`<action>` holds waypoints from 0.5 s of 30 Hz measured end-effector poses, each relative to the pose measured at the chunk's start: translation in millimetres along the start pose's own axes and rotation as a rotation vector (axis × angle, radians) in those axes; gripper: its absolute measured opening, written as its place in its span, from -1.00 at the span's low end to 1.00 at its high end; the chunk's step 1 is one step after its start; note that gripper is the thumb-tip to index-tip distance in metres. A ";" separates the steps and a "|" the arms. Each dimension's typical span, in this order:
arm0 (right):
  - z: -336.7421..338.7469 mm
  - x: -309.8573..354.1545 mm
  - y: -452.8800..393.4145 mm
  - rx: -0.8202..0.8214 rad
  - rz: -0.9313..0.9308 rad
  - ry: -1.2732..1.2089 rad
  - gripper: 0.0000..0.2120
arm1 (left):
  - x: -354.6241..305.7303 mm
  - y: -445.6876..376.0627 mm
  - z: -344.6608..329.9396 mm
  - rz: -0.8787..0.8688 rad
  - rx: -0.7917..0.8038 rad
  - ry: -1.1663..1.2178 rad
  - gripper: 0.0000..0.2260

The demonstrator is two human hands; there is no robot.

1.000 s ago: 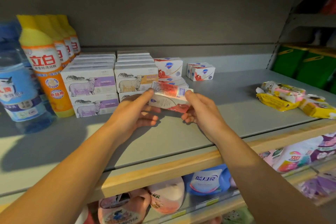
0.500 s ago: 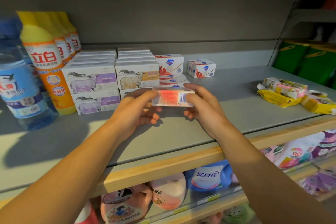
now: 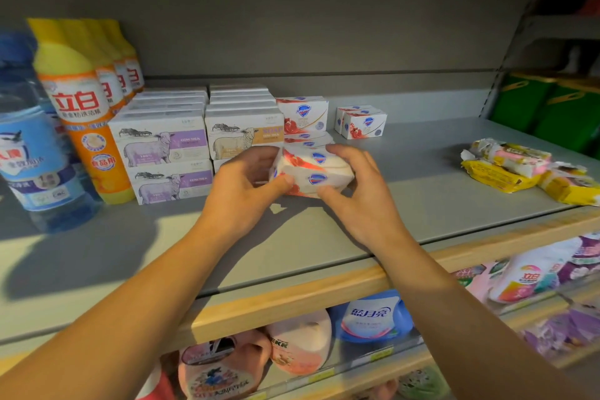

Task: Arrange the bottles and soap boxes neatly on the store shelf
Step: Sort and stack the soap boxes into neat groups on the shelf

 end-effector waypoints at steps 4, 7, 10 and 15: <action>0.4 7.3 0.4 0.007 0.059 0.090 -0.55 | -4.9 1.4 -3.0 -0.089 0.011 0.018 -0.56; 2.8 8.9 1.0 -0.016 0.071 0.122 -0.56 | -6.3 1.6 -2.7 -0.106 0.010 0.036 -0.55; 6.9 7.5 1.4 -0.039 0.070 0.128 -0.58 | -7.2 2.7 -1.2 -0.107 -0.015 -0.056 -0.63; 34.9 2.3 -4.0 -0.184 0.038 0.156 -0.58 | 18.5 -3.4 -2.2 0.066 -0.056 -0.525 -0.82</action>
Point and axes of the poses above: each hand's wrist, its own y-axis away from the middle knuckle, its own z-axis out of the back of the hand, x = y × z, the point moved 9 cm from there along -y, towards the middle knuckle, and after that the axes turned 8 degrees about z, right-handed, at the moved point
